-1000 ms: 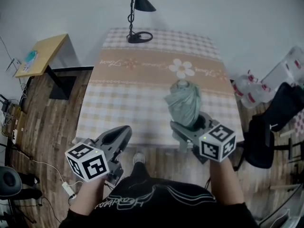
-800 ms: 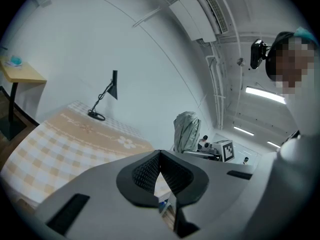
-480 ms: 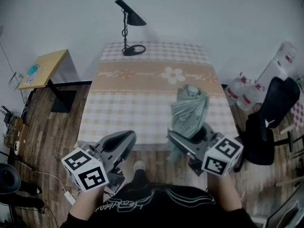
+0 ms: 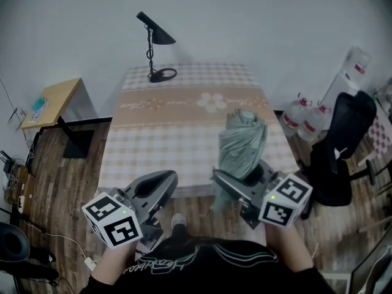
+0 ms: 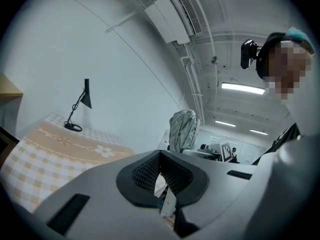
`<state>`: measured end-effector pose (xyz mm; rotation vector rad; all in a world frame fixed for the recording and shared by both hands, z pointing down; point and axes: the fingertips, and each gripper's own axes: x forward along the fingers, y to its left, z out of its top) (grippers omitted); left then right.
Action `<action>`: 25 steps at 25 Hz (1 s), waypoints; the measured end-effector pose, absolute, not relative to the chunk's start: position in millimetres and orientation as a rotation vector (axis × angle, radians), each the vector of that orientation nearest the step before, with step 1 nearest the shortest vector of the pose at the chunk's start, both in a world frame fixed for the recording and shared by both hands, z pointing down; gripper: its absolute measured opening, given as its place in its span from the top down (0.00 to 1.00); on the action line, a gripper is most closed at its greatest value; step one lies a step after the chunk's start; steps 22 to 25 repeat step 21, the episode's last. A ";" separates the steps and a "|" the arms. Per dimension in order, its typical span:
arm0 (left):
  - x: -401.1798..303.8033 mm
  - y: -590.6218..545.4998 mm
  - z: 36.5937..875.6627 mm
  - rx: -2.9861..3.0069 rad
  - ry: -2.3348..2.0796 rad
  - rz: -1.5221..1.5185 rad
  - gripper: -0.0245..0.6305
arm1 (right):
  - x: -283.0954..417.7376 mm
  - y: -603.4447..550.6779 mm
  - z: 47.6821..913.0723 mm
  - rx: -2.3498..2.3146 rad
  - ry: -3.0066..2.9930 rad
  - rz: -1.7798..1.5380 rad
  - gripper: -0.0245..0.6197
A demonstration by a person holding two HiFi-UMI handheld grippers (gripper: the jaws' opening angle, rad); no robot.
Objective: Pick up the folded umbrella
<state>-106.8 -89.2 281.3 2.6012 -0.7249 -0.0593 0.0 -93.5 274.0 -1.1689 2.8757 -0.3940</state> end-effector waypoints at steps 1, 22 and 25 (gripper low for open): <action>-105.8 -87.3 280.2 2.606 -0.722 -0.059 0.97 | 0.4 -91.2 272.7 -1.169 2.876 -0.388 0.54; -103.4 -72.7 270.7 2.639 -0.706 -0.061 0.96 | 1.2 -71.9 258.2 -1.179 2.841 -0.357 0.54; -103.4 -72.7 270.7 2.639 -0.706 -0.061 0.96 | 1.2 -71.9 258.2 -1.179 2.841 -0.357 0.54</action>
